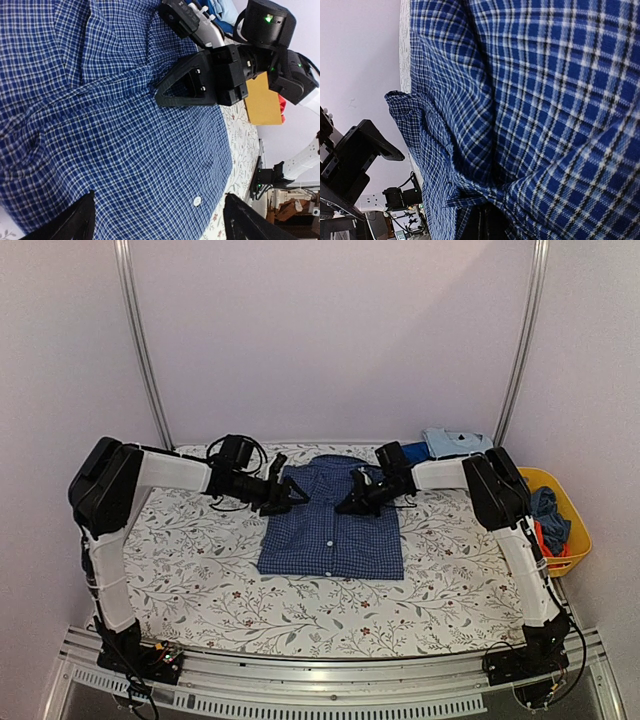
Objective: Fold and stack the mixed laundry pile
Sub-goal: Smooth out the 2/3-rectangle-folded T-shirt at the center of the board.
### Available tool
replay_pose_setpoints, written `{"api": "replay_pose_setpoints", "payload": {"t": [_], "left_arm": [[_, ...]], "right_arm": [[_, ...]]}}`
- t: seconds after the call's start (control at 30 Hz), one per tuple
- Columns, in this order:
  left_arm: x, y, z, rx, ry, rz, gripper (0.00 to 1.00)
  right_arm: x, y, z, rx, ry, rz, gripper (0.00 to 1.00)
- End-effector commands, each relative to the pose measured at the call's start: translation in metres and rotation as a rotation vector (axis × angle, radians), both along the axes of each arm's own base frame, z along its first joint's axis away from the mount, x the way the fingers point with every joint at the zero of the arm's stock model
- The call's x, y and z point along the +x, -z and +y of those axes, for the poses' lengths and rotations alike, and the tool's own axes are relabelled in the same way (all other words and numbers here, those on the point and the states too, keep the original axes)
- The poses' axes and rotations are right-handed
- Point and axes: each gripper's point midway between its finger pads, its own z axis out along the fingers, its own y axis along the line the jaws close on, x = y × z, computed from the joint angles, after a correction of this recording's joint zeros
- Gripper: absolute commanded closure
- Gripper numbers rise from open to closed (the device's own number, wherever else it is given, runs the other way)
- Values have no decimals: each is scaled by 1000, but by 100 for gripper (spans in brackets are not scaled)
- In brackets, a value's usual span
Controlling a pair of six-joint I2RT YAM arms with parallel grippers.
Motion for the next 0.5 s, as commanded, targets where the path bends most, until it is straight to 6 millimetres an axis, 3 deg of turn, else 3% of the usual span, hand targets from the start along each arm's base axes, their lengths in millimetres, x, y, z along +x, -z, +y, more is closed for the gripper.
{"api": "replay_pose_setpoints", "payload": {"t": [0.0,0.2,0.33,0.37,0.47], "left_arm": [[9,2,-14,36,18,-25,12],[18,10,-20,52,11,-12,13],[23,3,-41,89,25,-65,14],[26,6,-44,148,12,-84,16],[38,19,-47,318,-52,-118,40]], "right_arm": [[1,22,-1,-42,3,23,97],[-2,34,0,-31,-8,37,84],[0,29,-1,-34,9,32,84],[0,28,-2,-41,16,30,86],[2,22,-9,-63,45,17,97]]}}
